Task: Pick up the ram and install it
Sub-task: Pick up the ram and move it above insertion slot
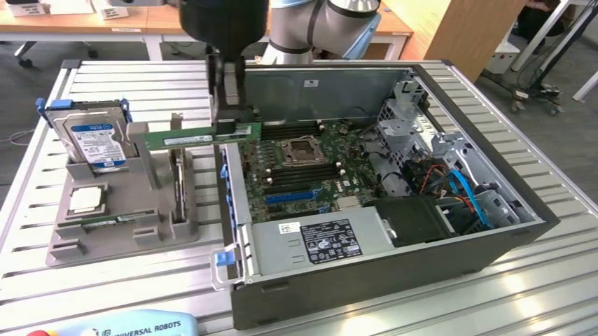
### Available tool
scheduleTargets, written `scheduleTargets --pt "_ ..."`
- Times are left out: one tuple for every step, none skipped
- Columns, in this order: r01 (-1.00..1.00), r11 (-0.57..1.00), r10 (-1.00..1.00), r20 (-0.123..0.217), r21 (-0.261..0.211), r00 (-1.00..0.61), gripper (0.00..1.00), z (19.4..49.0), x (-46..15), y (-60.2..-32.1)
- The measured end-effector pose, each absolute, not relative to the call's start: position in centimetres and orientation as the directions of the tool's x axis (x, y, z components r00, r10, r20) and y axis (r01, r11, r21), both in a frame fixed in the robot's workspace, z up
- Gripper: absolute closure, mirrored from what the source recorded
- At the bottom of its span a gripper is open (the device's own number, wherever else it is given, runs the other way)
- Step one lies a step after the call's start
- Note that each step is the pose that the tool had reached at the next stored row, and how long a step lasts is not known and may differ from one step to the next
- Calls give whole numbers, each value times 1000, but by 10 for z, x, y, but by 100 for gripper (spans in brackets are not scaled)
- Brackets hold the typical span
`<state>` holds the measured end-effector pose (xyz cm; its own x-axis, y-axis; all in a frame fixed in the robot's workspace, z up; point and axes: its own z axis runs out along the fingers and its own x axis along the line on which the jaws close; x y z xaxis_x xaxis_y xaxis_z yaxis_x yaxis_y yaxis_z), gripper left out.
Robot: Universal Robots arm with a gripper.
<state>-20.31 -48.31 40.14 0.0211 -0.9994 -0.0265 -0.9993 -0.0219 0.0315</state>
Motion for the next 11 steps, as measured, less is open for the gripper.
scheduleTargets --pt "-999 -22 -999 -27 31 21 89 401 -199 -483" --pt "-999 -22 -999 -27 31 21 89 401 -194 -483" --pt "-999 -22 -999 -27 31 21 89 401 -189 -483" --pt "-999 -22 -999 -27 31 21 89 401 -185 -483" --pt "-999 -22 -999 -27 31 21 89 401 -180 -483" --pt "-999 -22 -999 -27 31 21 89 401 -176 -483" --pt "-999 -22 -999 -27 32 21 89 401 -171 -483" --pt "-999 -22 -999 -27 31 21 89 401 -167 -483" --pt "-999 -22 -999 -27 31 21 89 401 -162 -483" --pt "-999 -22 -999 -27 31 21 89 401 -158 -483" --pt "-999 -22 -999 -27 31 21 89 401 -153 -483"
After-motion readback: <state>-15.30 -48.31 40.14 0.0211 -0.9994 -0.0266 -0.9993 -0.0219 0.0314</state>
